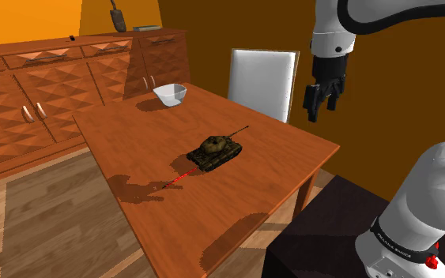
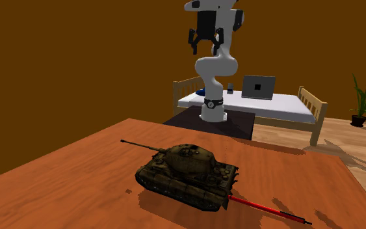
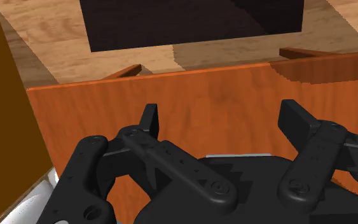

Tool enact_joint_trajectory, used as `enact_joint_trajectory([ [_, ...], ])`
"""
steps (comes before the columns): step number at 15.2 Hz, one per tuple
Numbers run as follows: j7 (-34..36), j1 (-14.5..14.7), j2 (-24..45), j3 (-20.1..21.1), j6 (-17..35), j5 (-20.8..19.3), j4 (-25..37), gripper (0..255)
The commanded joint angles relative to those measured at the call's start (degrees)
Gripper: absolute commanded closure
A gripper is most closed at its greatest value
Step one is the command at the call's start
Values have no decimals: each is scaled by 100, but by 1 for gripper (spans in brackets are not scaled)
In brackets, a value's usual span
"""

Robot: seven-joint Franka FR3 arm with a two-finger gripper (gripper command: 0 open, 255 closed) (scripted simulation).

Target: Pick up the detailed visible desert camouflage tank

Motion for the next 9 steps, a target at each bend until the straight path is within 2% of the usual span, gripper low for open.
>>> enact_joint_trajectory([
  [1, 0, 0, 0, 0, 0, 0, 0, 0],
  [9, 2079, -366, 1369, 812, 1296, 595, 205, 0],
])
